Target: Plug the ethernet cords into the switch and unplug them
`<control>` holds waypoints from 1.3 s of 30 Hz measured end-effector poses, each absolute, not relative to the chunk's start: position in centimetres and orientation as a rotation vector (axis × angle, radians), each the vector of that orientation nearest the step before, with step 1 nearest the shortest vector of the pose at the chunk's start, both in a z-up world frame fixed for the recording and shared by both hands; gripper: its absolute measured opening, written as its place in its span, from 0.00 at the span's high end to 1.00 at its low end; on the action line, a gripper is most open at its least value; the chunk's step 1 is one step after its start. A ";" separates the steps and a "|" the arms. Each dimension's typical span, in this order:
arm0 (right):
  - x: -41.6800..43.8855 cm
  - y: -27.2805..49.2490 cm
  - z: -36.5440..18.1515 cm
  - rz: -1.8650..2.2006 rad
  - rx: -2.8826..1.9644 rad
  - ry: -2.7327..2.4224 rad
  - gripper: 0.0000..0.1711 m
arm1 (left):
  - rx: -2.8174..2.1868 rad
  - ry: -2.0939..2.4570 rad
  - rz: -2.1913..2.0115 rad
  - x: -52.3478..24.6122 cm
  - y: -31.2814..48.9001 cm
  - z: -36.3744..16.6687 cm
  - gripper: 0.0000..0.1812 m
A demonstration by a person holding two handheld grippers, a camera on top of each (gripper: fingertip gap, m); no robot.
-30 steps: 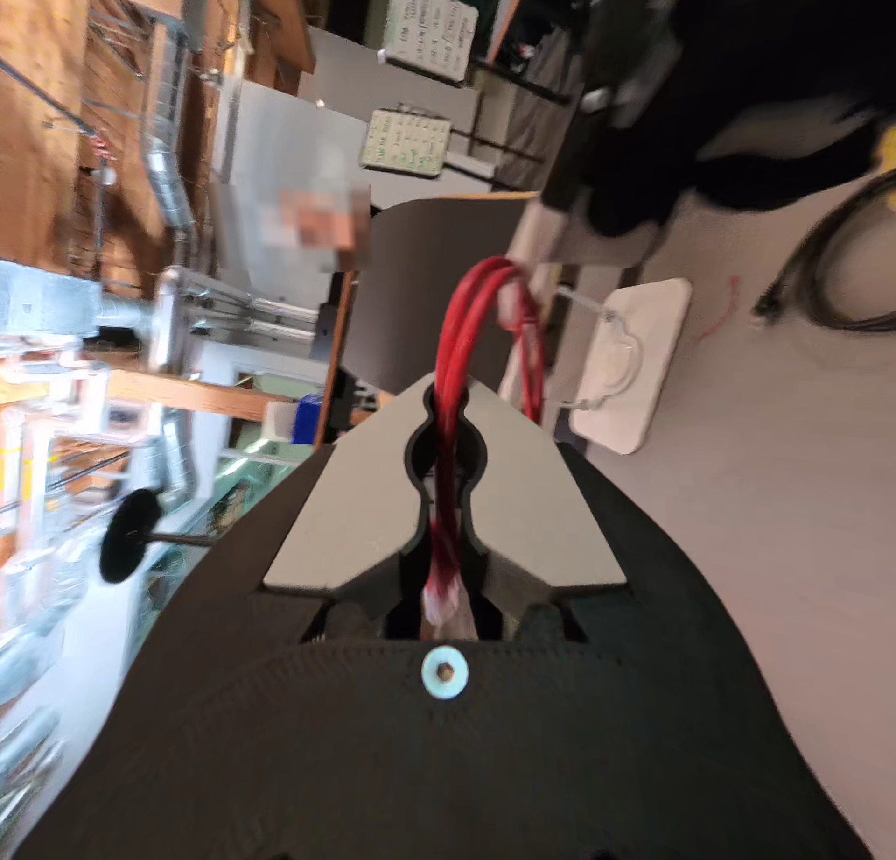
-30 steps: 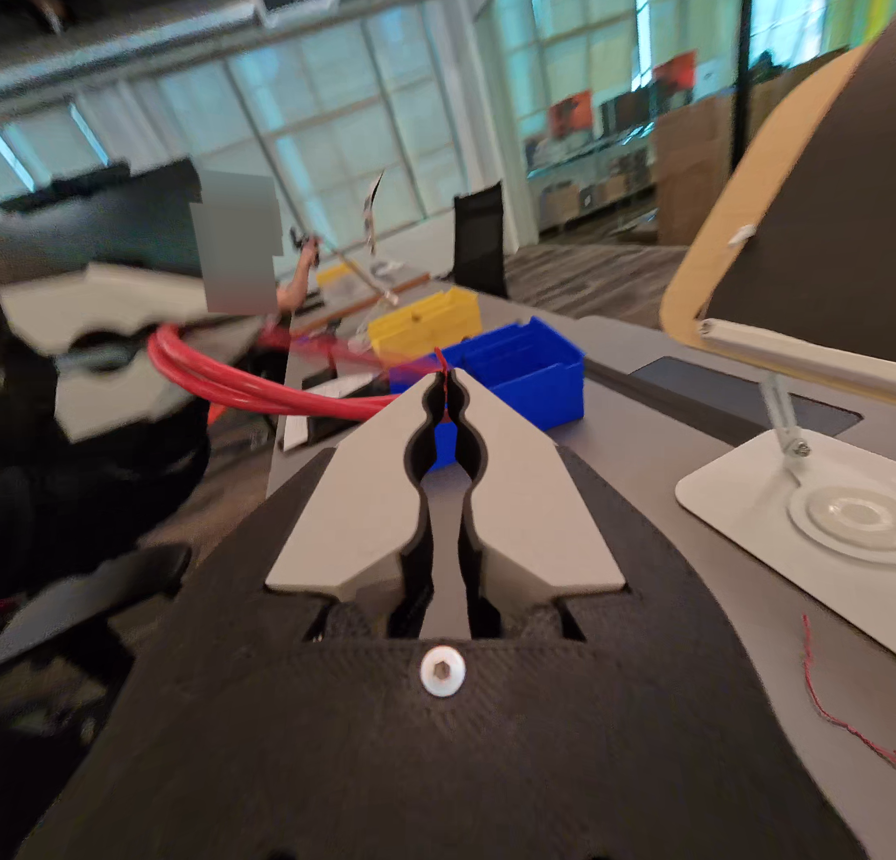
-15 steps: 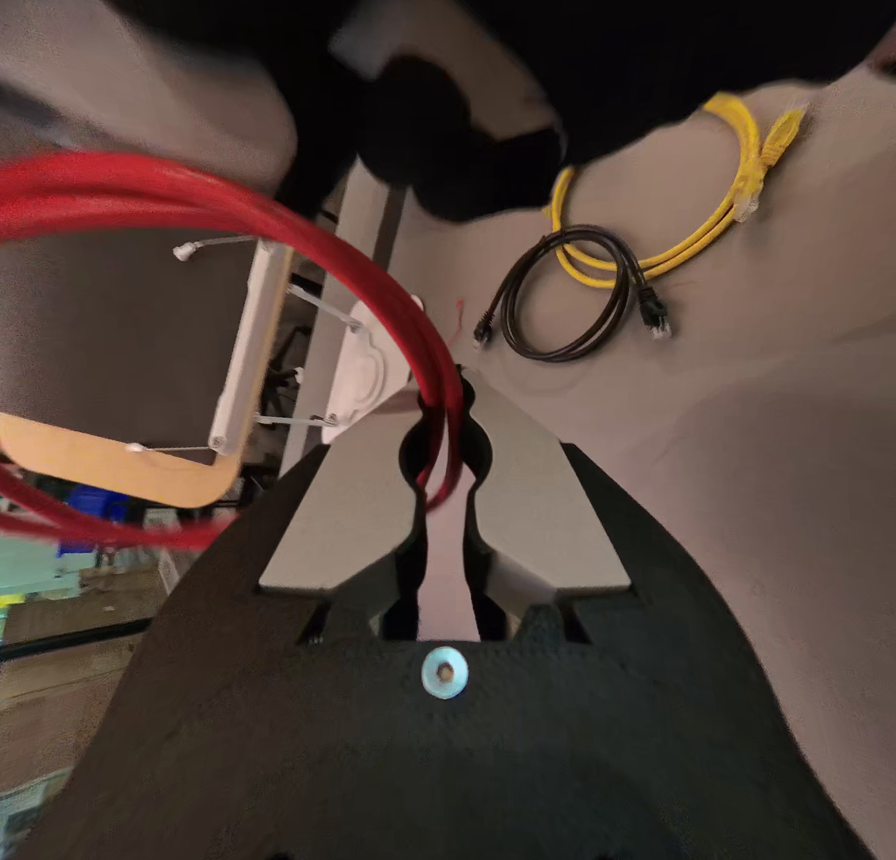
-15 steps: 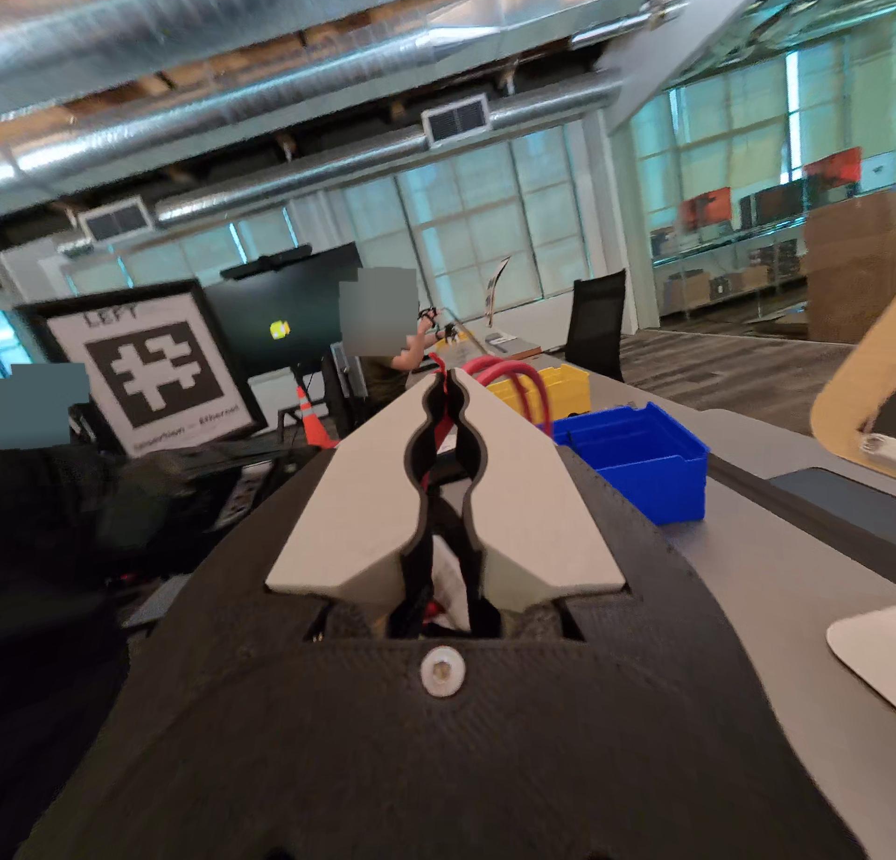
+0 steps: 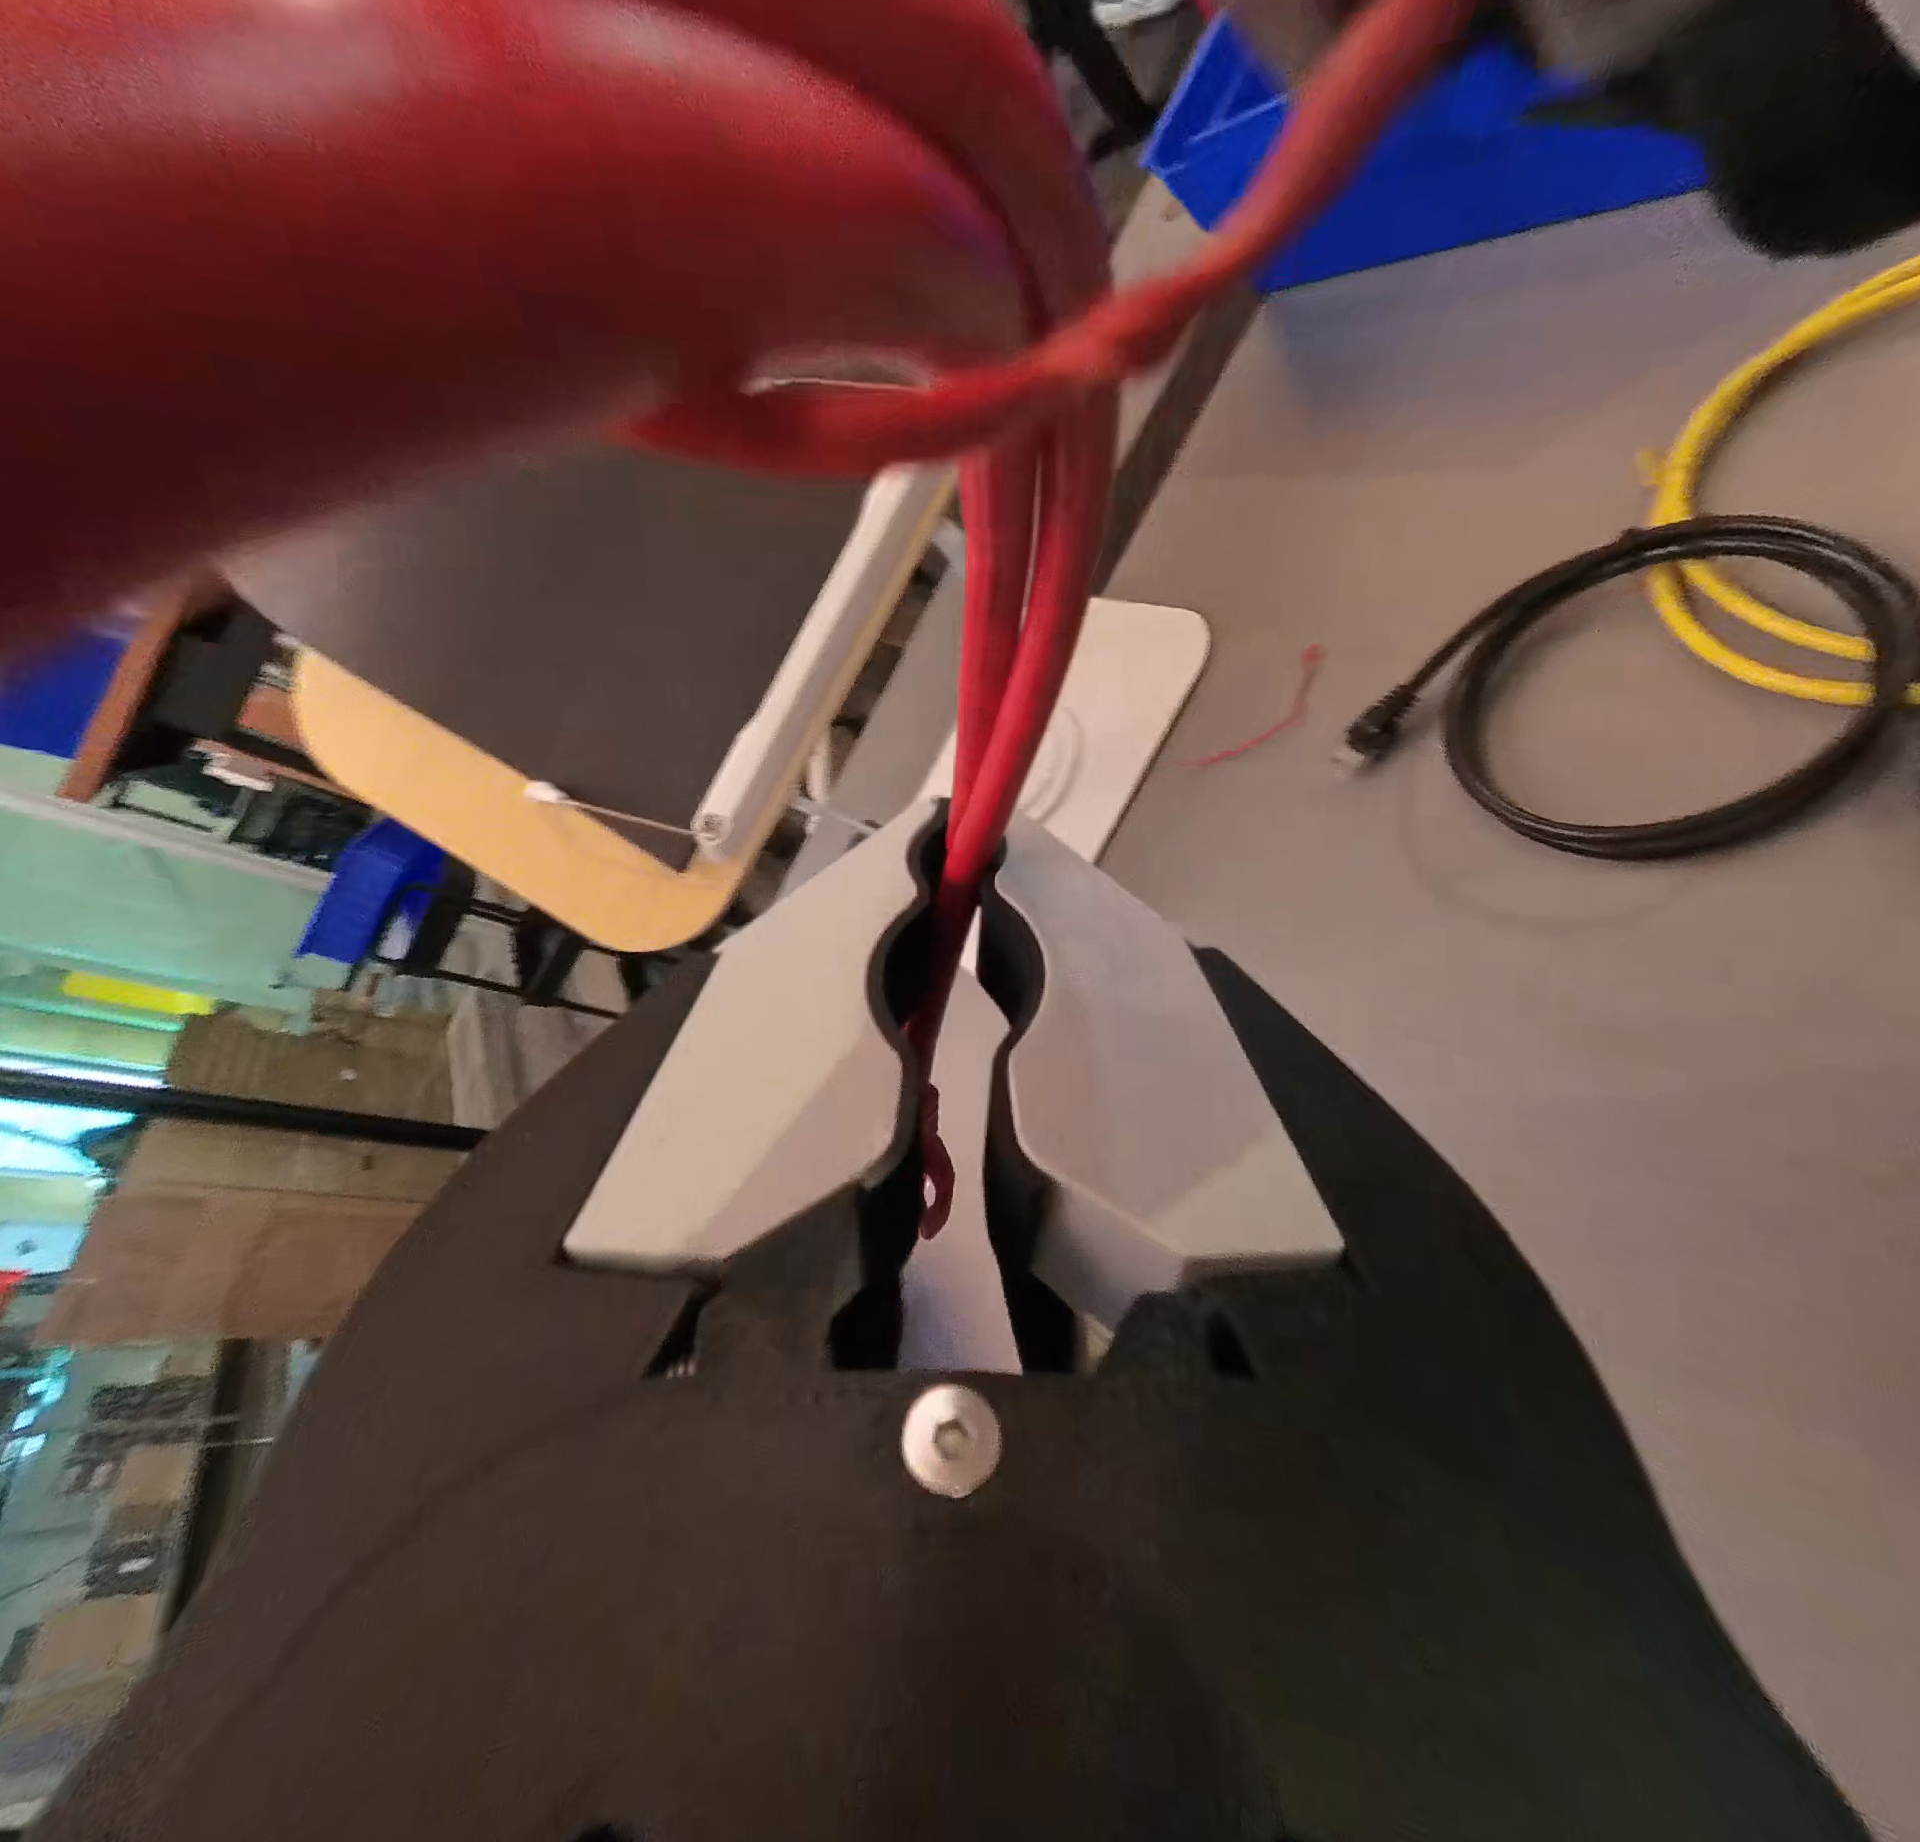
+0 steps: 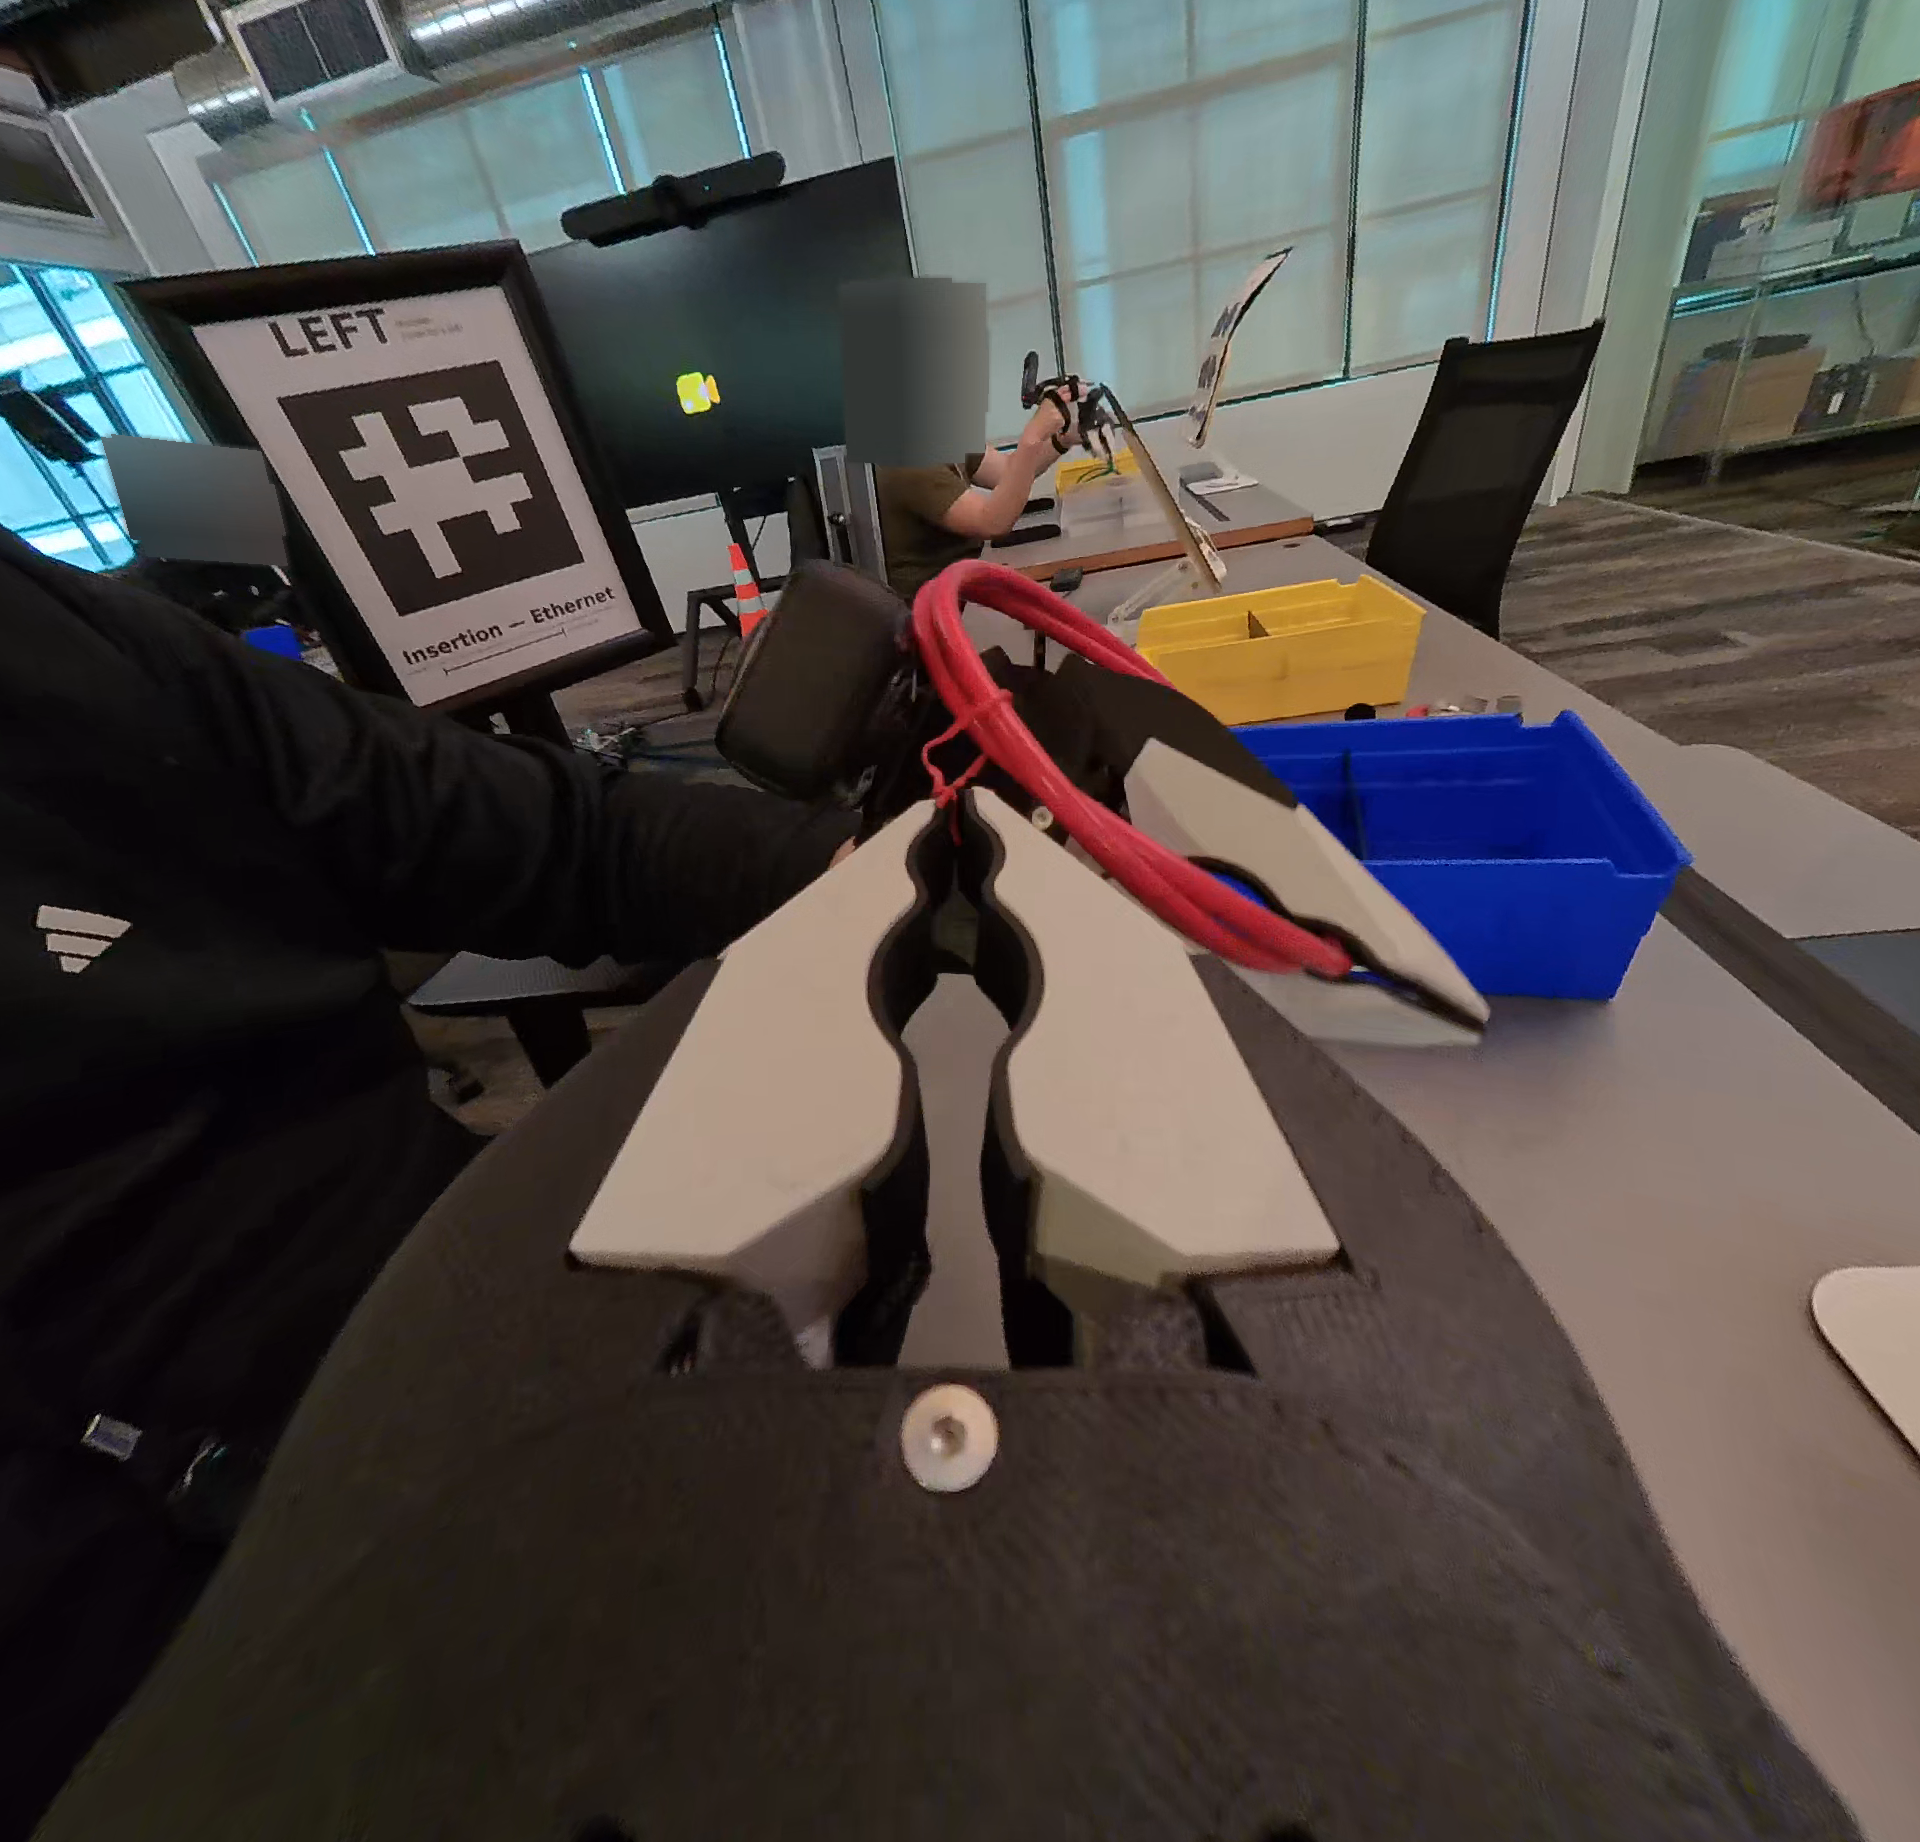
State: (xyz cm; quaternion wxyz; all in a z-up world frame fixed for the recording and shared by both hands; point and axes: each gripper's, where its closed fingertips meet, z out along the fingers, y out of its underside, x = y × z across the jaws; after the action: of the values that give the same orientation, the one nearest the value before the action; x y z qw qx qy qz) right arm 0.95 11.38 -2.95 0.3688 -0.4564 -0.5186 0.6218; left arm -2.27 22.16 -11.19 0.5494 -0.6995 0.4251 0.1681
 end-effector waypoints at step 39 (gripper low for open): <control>0.6 13.7 -4.5 1.043 -1.229 -1.423 0.71 | -1.505 1.208 0.193 1.6 18.4 -9.6 1.00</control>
State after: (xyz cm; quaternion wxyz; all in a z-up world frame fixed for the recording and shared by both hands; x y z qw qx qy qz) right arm 0.64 13.65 -4.53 0.4757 -0.5029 -0.5822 0.4265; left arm 1.61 18.41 -9.62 0.5655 -0.6401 0.5135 0.0821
